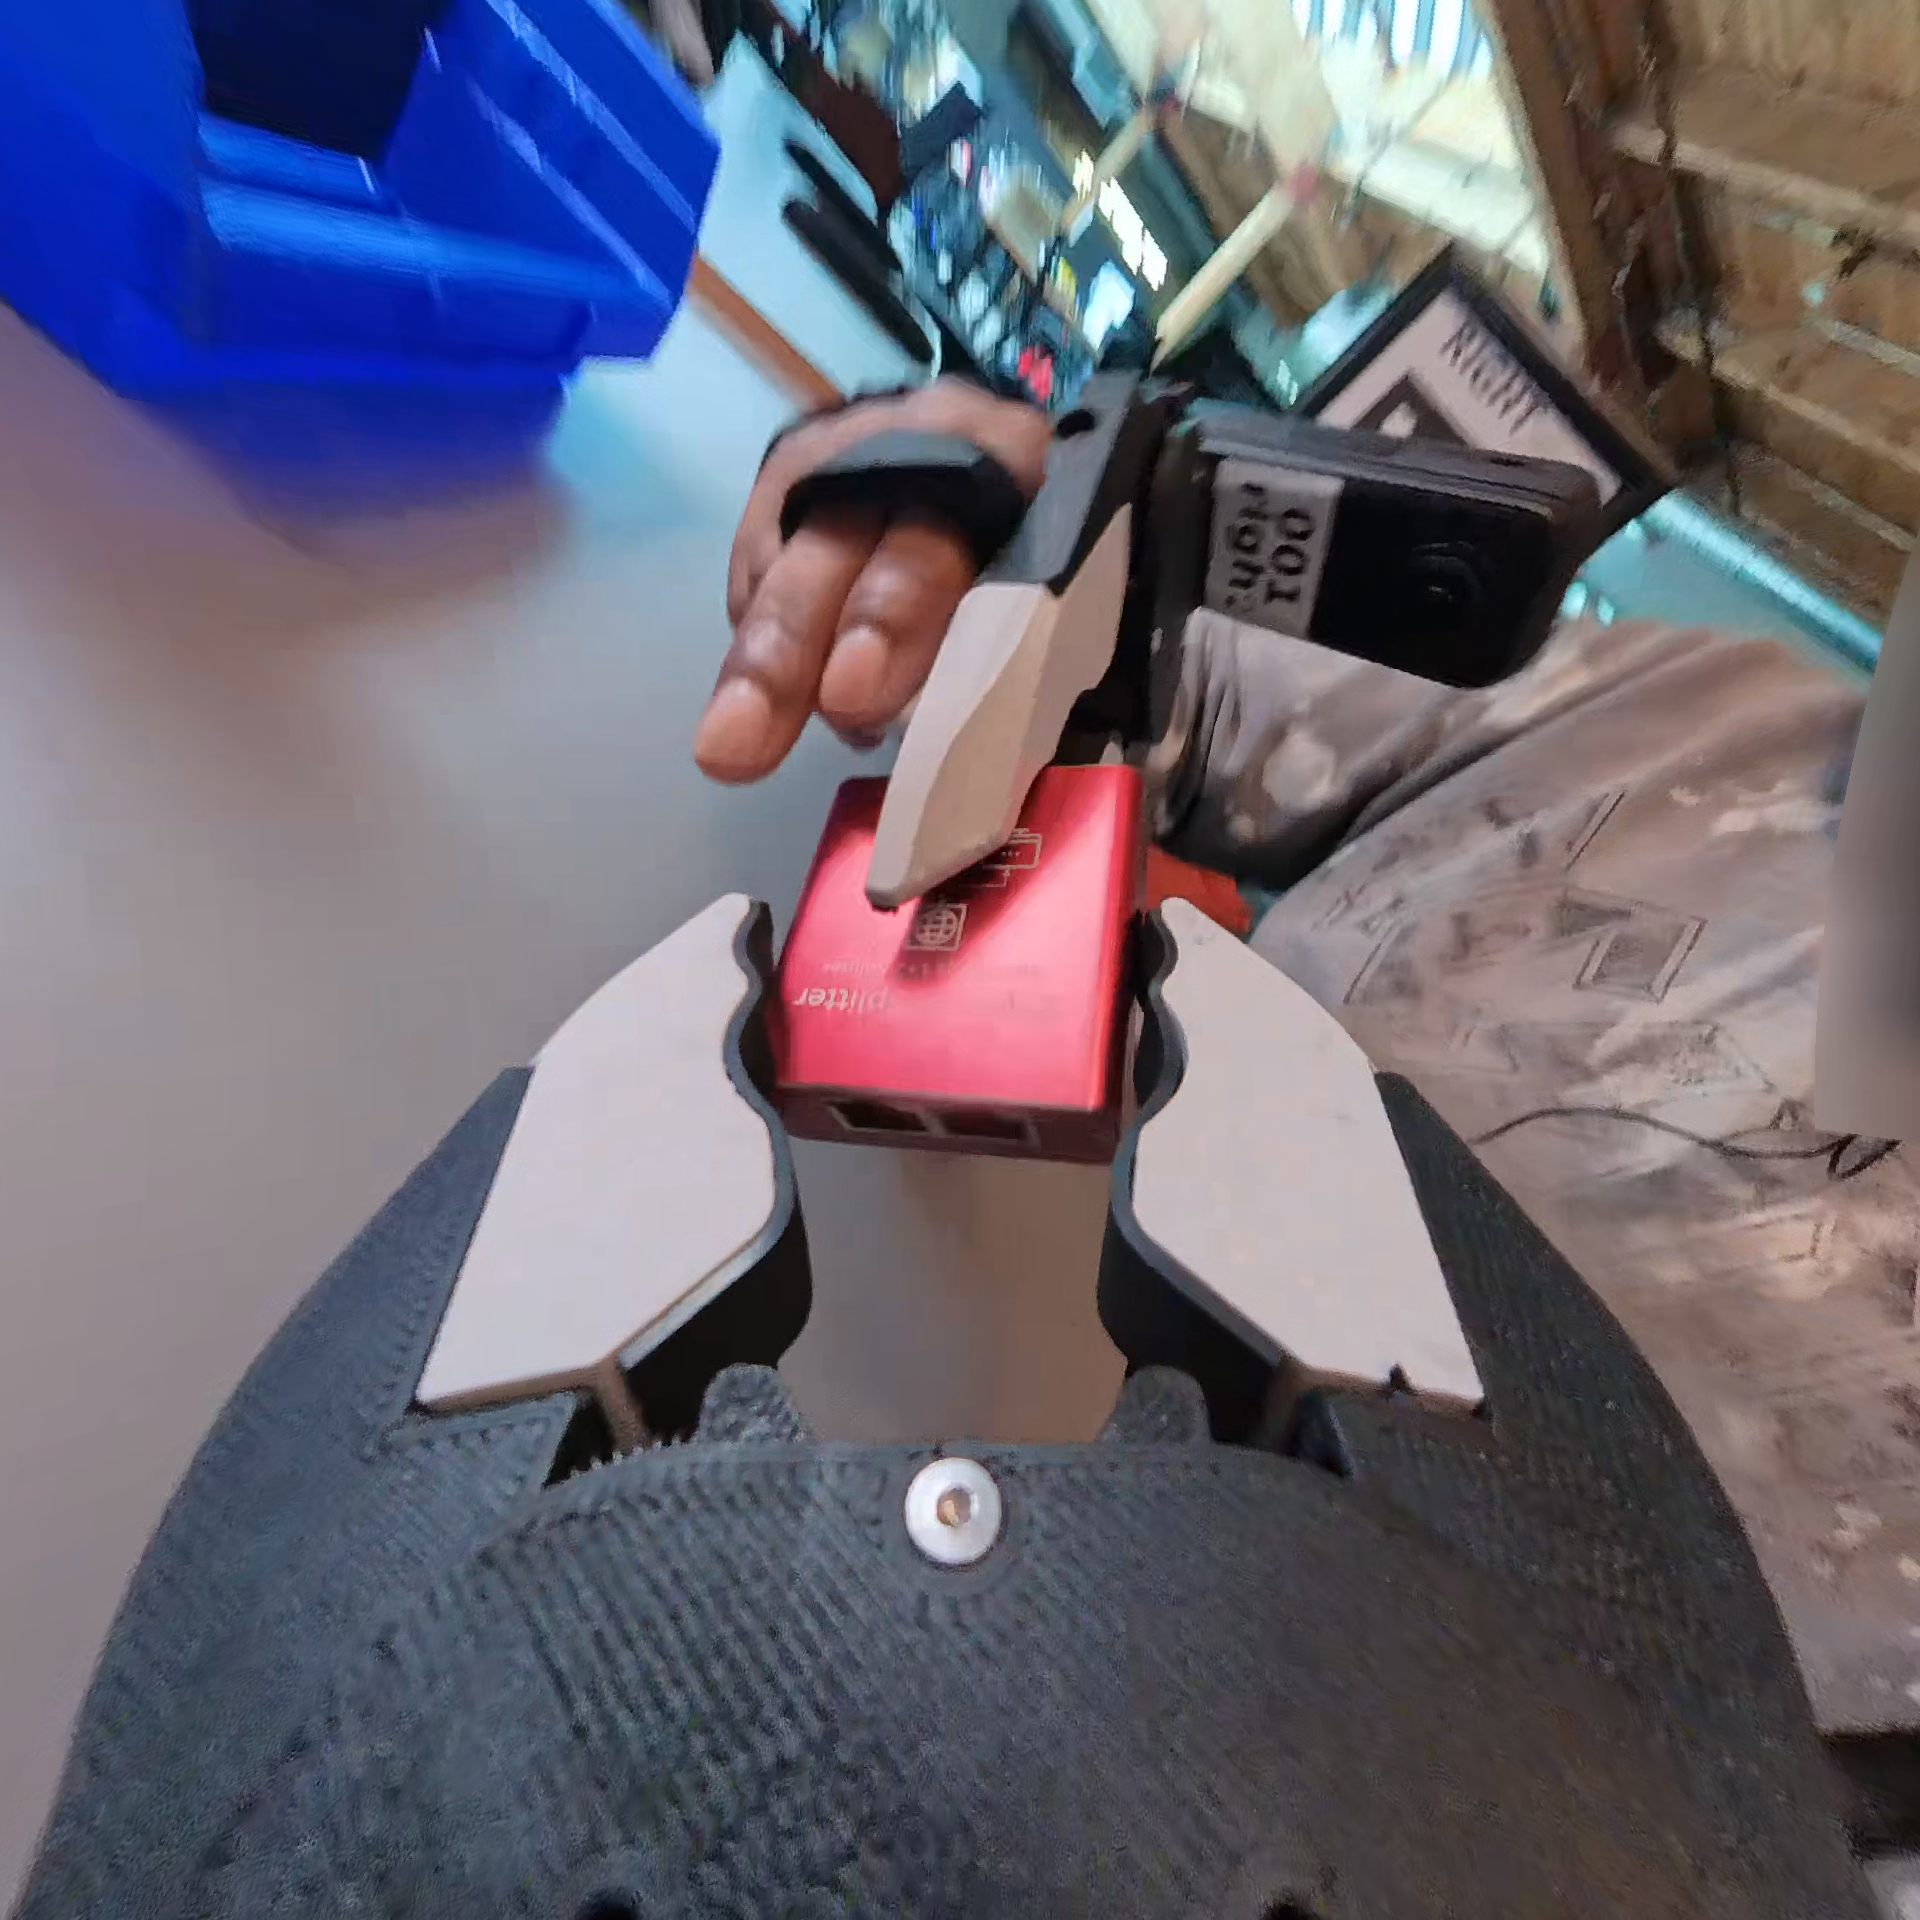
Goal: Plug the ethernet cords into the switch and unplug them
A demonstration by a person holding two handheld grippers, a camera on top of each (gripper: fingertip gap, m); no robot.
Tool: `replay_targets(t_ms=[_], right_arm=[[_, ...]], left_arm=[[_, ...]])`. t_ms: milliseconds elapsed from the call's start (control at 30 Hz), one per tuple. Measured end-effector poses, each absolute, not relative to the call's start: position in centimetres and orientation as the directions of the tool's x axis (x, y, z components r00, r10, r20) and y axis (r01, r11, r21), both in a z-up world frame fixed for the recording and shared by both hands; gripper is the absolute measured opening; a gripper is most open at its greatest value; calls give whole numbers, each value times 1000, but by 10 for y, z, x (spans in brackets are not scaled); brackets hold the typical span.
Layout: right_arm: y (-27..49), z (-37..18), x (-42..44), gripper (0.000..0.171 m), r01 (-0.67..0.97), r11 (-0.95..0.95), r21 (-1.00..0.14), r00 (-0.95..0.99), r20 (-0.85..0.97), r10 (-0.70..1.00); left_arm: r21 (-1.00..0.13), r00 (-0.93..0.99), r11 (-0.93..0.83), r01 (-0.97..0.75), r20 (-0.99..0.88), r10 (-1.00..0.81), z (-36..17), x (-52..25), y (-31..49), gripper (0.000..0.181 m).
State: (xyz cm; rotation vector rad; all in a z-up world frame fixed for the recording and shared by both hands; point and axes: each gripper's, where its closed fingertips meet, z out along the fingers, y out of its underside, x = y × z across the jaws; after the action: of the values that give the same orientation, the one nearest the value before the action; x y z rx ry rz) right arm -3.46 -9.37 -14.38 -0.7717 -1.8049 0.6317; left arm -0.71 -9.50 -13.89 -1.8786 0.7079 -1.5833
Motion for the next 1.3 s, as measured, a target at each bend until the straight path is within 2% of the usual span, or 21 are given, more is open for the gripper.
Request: replay_targets(t_ms=[100, 167, 267, 400, 533, 600, 900, 1167, 1300], right_arm=[[-82, -126, -30, 26, 150, 375, -915, -245, 333, 911], [-73, -107, -24, 26, 64, 116, -991, -268, 95, 959], [-66, -79, -10, 26, -61, -221, -973, -392, -180, 902], [-67, -68, -1, 26, -106, -377, -920, -499, -279, 820], [-76, -75, -5, 26, -73, -366, -928, -520, -278, 808], [-79, -78, -7, 26, -62, -354, -933, -519, -273, 810], [-83, -99, -14, 30, 68, -121, -990, -430, -139, 892], [-87, -104, -12, 28, 122, -106, -987, -448, -150, 881], [-87, -93, -12, 27, 95, -146, -985, -454, -174, 874]], left_arm=[[-760, 131, -643, 99, 650, -748, -115, -17, -88, 60], [-792, 153, -588, 166, 610, -778, -102, -24, -84, 58], [-870, 251, -466, 161, 493, -833, -92, -24, -82, 52], [-948, 389, -315, 52, 310, -868, -91, -10, -83, 47], [-975, 461, -223, -13, 192, -867, -89, -1, -84, 41], [-977, 478, -208, -44, 162, -863, -92, -1, -84, 29], [-963, 403, -260, -74, 209, -891, -102, -9, -89, 27], [-952, 370, -296, -72, 250, -895, -112, -7, -90, 27], [-962, 362, -272, -29, 244, -900, -100, -10, -90, 27]])
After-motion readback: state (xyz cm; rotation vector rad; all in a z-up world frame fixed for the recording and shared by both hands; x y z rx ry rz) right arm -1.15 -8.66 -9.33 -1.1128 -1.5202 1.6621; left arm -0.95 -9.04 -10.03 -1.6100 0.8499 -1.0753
